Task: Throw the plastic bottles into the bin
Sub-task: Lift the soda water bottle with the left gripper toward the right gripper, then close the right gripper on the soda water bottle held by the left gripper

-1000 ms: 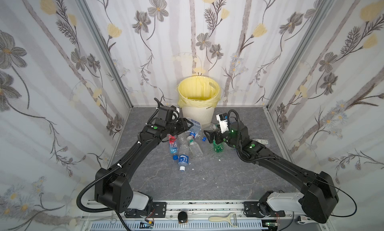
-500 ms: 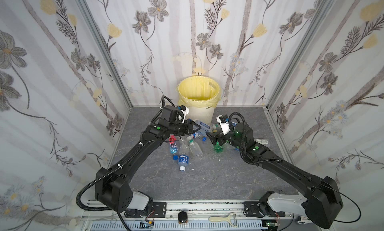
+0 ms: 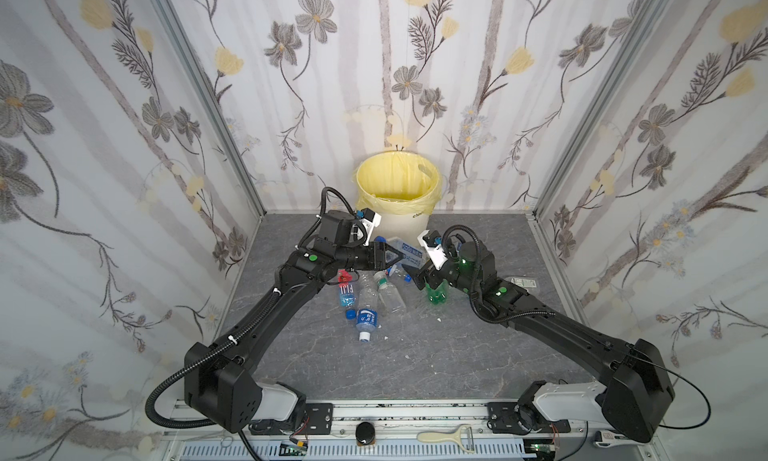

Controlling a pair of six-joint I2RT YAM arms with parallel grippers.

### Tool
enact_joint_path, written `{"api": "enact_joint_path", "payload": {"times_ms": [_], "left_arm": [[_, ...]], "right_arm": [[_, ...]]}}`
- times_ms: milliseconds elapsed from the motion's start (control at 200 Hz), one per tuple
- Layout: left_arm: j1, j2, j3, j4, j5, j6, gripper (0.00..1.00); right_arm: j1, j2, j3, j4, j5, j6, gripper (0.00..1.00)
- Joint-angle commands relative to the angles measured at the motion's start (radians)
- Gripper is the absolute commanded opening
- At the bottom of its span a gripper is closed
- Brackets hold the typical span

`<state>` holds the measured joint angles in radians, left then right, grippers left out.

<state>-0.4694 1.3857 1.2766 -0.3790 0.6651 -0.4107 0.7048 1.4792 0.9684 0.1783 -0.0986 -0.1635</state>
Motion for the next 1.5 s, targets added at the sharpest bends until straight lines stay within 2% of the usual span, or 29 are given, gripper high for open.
{"api": "enact_joint_path", "payload": {"times_ms": [0,280,545,919,1054,1204,1494], "left_arm": [[-0.005,-0.007,0.0,0.004,0.028,0.026,0.47],[-0.008,-0.024,-0.009,-0.004,0.024,0.043,0.47],[-0.009,-0.026,-0.009,-0.009,0.012,0.049,0.48],[-0.009,-0.008,0.011,-0.011,-0.025,0.043,0.63],[-0.009,0.0,0.01,-0.011,-0.03,0.038,0.65],[-0.009,0.001,0.041,-0.011,-0.038,0.032,0.66],[-0.002,-0.011,0.049,-0.011,-0.064,0.032,0.76]], "right_arm": [[0.008,0.02,0.024,0.037,-0.011,-0.051,0.98],[0.021,0.065,0.077,0.007,-0.013,-0.097,0.89],[0.025,0.084,0.081,0.002,-0.051,-0.095,0.67],[0.035,0.073,0.039,0.035,-0.122,-0.029,0.48],[0.035,0.078,0.031,0.056,-0.152,0.007,0.43],[0.038,0.082,0.023,0.084,-0.199,0.039,0.43],[0.041,0.084,0.001,0.13,-0.224,0.101,0.41]]}}
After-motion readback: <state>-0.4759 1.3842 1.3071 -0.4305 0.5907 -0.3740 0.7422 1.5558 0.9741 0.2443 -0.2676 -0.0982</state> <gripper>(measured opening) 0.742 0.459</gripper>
